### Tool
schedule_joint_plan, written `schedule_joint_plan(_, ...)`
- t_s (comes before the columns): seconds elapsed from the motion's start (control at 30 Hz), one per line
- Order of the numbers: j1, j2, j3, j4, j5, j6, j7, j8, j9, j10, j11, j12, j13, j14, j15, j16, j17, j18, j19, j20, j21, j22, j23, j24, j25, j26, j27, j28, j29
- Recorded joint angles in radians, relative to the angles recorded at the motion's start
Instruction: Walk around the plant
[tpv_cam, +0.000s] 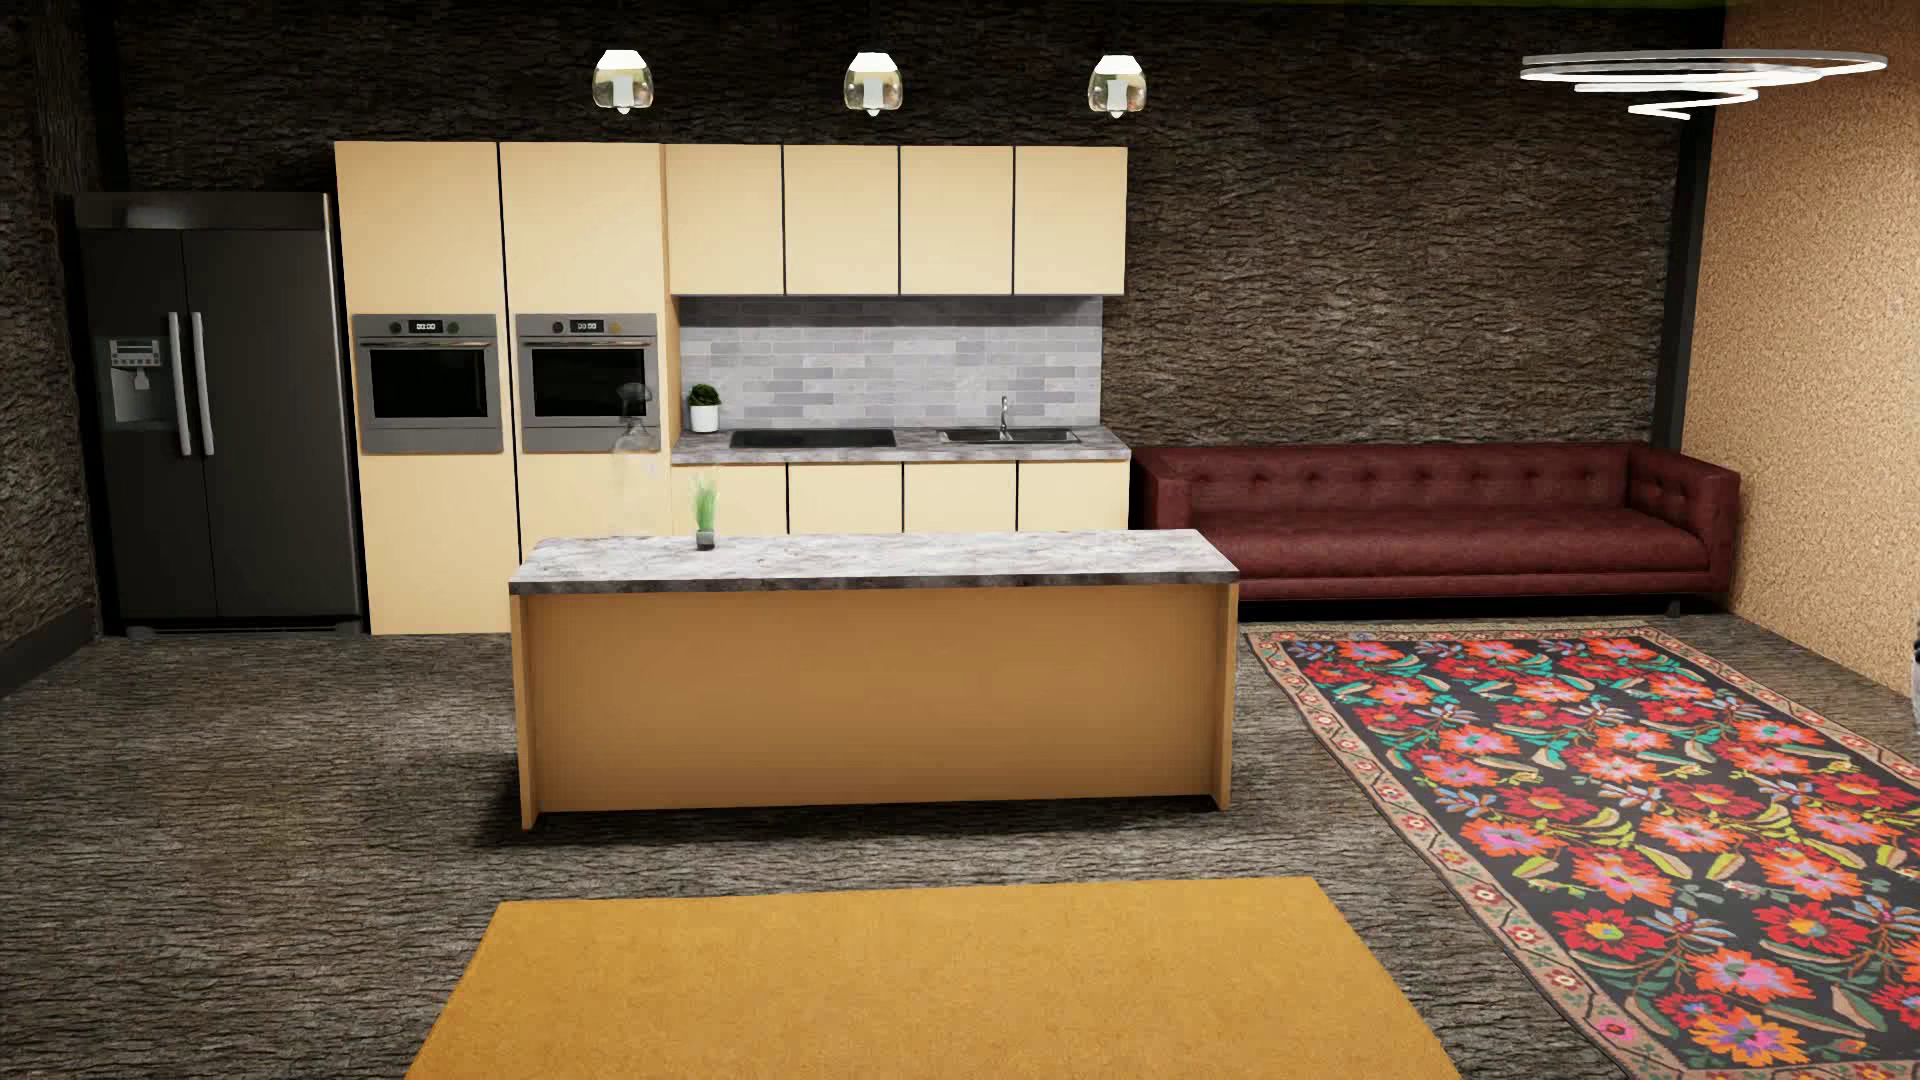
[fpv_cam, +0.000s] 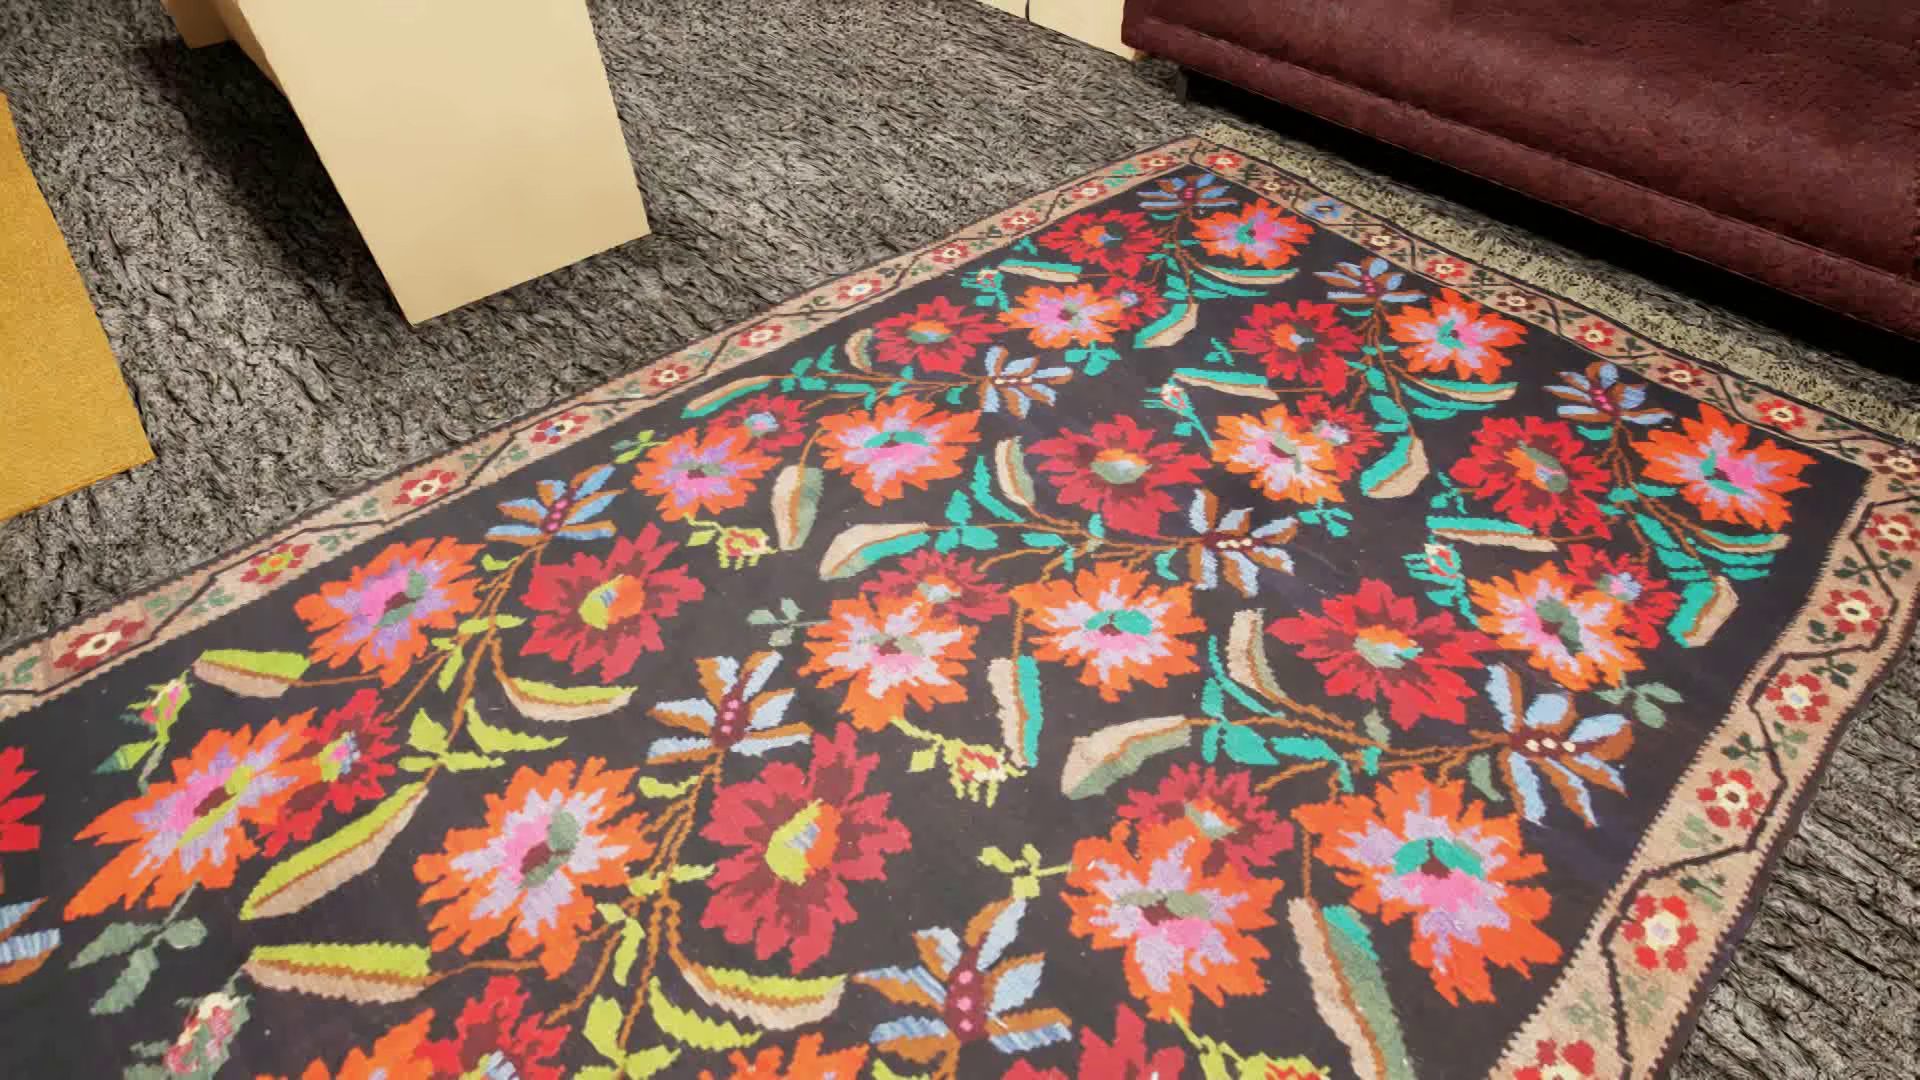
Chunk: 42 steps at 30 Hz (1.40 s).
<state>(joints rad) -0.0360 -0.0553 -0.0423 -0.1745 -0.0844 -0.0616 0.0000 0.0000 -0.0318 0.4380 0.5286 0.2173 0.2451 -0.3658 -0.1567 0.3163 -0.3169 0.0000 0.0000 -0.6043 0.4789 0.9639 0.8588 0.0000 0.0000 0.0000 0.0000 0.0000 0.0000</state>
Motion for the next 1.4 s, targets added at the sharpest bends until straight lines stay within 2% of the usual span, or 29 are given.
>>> schedule_joint_plan(0.2, -0.027, 0.022, 0.02, -0.011, -0.004, -0.011, 0.0, 0.0, 0.003, -0.013, -0.013, -0.042, -0.057, 0.075, -0.009, 0.0, 0.022, 0.0, 0.0, 0.014, -0.022, -0.073, -0.026, 0.0, 0.0, 0.0, 0.0, 0.0, 0.0)
schedule_joint_plan(0.37, -0.043, -0.014, 0.006, -0.028, 0.005, -0.009, 0.0, 0.0, 0.019, 0.0, 0.021, -0.044, -0.033, 0.132, -0.085, -0.013, 0.013, 0.0, 0.0, -0.016, -0.02, -0.102, -0.025, 0.0, 0.0, 0.0, 0.0, 0.0, 0.0)
schedule_joint_plan(0.47, 0.032, -0.154, -0.019, -0.045, -0.01, -0.02, 0.0, 0.0, 0.073, -0.002, 0.276, -0.051, 0.0, 0.085, -0.113, 0.014, 0.007, 0.0, 0.0, -0.057, -0.019, -0.112, -0.004, 0.0, 0.0, 0.0, 0.0, 0.0, 0.0)
schedule_joint_plan(0.53, 0.076, -0.261, -0.077, -0.021, -0.003, -0.007, 0.0, 0.0, 0.088, -0.01, 0.409, -0.057, 0.026, 0.044, -0.122, 0.045, 0.007, 0.0, 0.0, -0.064, -0.005, -0.167, 0.002, 0.0, 0.0, 0.0, 0.0, 0.0, 0.0)
schedule_joint_plan(0.63, 0.138, -0.401, -0.158, 0.009, -0.007, 0.027, 0.0, 0.0, 0.103, -0.03, 0.317, -0.113, 0.057, -0.027, -0.054, 0.03, -0.014, 0.0, 0.0, -0.031, 0.004, -0.14, 0.032, 0.0, 0.0, 0.0, 0.0, 0.0, 0.0)
schedule_joint_plan(0.73, 0.269, -0.489, -0.181, 0.014, -0.02, 0.027, 0.0, 0.0, 0.125, -0.045, 0.193, -0.151, 0.075, -0.136, 0.033, 0.029, -0.015, 0.0, 0.0, -0.019, 0.0, -0.139, 0.103, 0.0, 0.0, 0.0, 0.0, 0.0, 0.0)
schedule_joint_plan(0.8, 0.342, -0.521, -0.211, 0.02, -0.024, 0.029, 0.0, 0.0, 0.131, -0.051, 0.155, -0.172, 0.079, -0.153, 0.035, 0.028, -0.016, 0.0, 0.0, -0.031, -0.01, -0.112, 0.136, 0.0, 0.0, 0.0, 0.0, 0.0, 0.0)
schedule_joint_plan(0.83, 0.369, -0.533, -0.241, 0.023, -0.04, 0.031, 0.0, 0.0, 0.126, -0.061, 0.186, -0.173, 0.077, -0.132, 0.024, 0.029, -0.018, 0.0, 0.0, -0.049, -0.004, -0.099, 0.144, 0.0, 0.0, 0.0, 0.0, 0.0, 0.0)
schedule_joint_plan(0.87, 0.381, -0.55, -0.258, 0.048, -0.017, 0.042, 0.0, 0.0, 0.116, -0.044, 0.226, -0.156, 0.078, -0.1, 0.017, 0.04, -0.018, 0.0, 0.0, -0.08, 0.003, -0.117, 0.152, 0.0, 0.0, 0.0, 0.0, 0.0, 0.0)
schedule_joint_plan(0.9, 0.37, -0.568, -0.281, 0.074, -0.006, 0.055, 0.0, 0.0, 0.104, -0.006, 0.296, -0.139, 0.081, -0.034, -0.015, 0.019, -0.017, 0.0, 0.0, -0.044, 0.0, -0.077, 0.157, 0.0, 0.0, 0.0, 0.0, 0.0, 0.0)
schedule_joint_plan(0.93, 0.371, -0.538, -0.286, 0.091, 0.007, 0.069, 0.0, 0.0, 0.104, 0.058, 0.343, -0.123, 0.087, 0.071, -0.05, 0.02, -0.028, 0.0, 0.0, -0.097, 0.009, -0.066, 0.148, 0.0, 0.0, 0.0, 0.0, 0.0, 0.0)
schedule_joint_plan(1.0, 0.237, -0.462, -0.257, 0.11, 0.023, 0.057, 0.0, 0.0, 0.086, 0.357, 0.374, -0.069, 0.07, 0.389, -0.128, 0.024, -0.014, 0.0, 0.0, -0.109, 0.019, -0.058, 0.167, 0.0, 0.0, 0.0, 0.0, 0.0, 0.0)
schedule_joint_plan(1.03, 0.142, -0.383, -0.231, 0.135, 0.059, 0.063, 0.0, 0.0, 0.119, 0.57, 0.358, -0.056, 0.058, 0.469, -0.16, 0.019, -0.013, 0.0, 0.0, -0.111, 0.001, -0.056, 0.145, 0.0, 0.0, 0.0, 0.0, 0.0, 0.0)
schedule_joint_plan(1.07, 0.033, -0.315, -0.162, 0.137, 0.088, 0.061, 0.0, 0.0, 0.134, 0.762, 0.329, -0.033, 0.046, 0.462, -0.183, 0.025, -0.003, 0.0, 0.0, -0.096, 0.001, -0.072, 0.122, 0.0, 0.0, 0.0, 0.0, 0.0, 0.0)
schedule_joint_plan(1.1, -0.06, -0.222, -0.112, 0.119, 0.084, 0.041, 0.0, 0.0, 0.145, 0.868, 0.281, -0.02, 0.033, 0.443, -0.194, 0.03, -0.008, 0.0, 0.0, -0.113, 0.013, -0.06, 0.104, 0.0, 0.0, 0.0, 0.0, 0.0, 0.0)
schedule_joint_plan(1.13, -0.164, -0.142, -0.053, 0.101, 0.077, 0.025, 0.0, 0.0, 0.143, 0.875, 0.227, 0.002, 0.025, 0.446, -0.198, 0.023, -0.01, 0.0, 0.0, -0.087, 0.009, -0.053, 0.067, 0.0, 0.0, 0.0, 0.0, 0.0, 0.0)
schedule_joint_plan(1.17, -0.246, -0.057, 0.021, 0.093, 0.081, 0.015, 0.0, 0.0, 0.153, 0.781, 0.161, 0.023, 0.011, 0.486, -0.191, 0.02, -0.01, 0.0, 0.0, -0.041, 0.006, -0.066, 0.036, 0.0, 0.0, 0.0, 0.0, 0.0, 0.0)
schedule_joint_plan(1.23, -0.354, 0.113, 0.116, 0.066, 0.066, -0.008, 0.0, 0.0, 0.157, 0.424, 0.037, 0.055, -0.015, 0.588, -0.176, 0.042, -0.03, 0.0, 0.0, -0.065, -0.004, -0.086, -0.031, 0.0, 0.0, 0.0, 0.0, 0.0, 0.0)
schedule_joint_plan(1.27, -0.391, 0.184, 0.147, 0.063, 0.063, -0.009, 0.0, 0.0, 0.153, 0.242, -0.003, 0.073, -0.037, 0.564, -0.186, 0.048, -0.042, 0.0, 0.0, -0.062, -0.007, -0.095, -0.06, 0.0, 0.0, 0.0, 0.0, 0.0, 0.0)
schedule_joint_plan(1.3, -0.42, 0.245, 0.177, 0.064, 0.063, -0.008, 0.0, 0.0, 0.144, 0.091, -0.035, 0.082, -0.056, 0.423, -0.203, 0.046, -0.054, 0.0, 0.0, -0.052, -0.014, -0.095, -0.085, 0.0, 0.0, 0.0, 0.0, 0.0, 0.0)
schedule_joint_plan(1.33, -0.445, 0.292, 0.194, 0.07, 0.06, -0.006, 0.0, 0.0, 0.131, 0.007, -0.043, 0.093, -0.077, 0.219, -0.221, 0.049, -0.065, 0.0, 0.0, -0.063, -0.018, -0.1, -0.101, 0.0, 0.0, 0.0, 0.0, 0.0, 0.0)
schedule_joint_plan(1.37, -0.468, 0.324, 0.213, 0.071, 0.052, -0.011, 0.0, 0.0, 0.123, 0.007, -0.034, 0.098, -0.094, 0.117, -0.233, 0.047, -0.068, 0.0, 0.0, -0.069, -0.029, -0.083, -0.1, 0.0, 0.0, 0.0, 0.0, 0.0, 0.0)
schedule_joint_plan(1.4, -0.485, 0.352, 0.245, 0.072, 0.047, -0.016, 0.0, 0.0, 0.128, 0.02, -0.015, 0.102, -0.099, 0.217, -0.223, 0.051, -0.064, 0.0, 0.0, -0.083, -0.049, -0.084, -0.093, 0.0, 0.0, 0.0, 0.0, 0.0, 0.0)
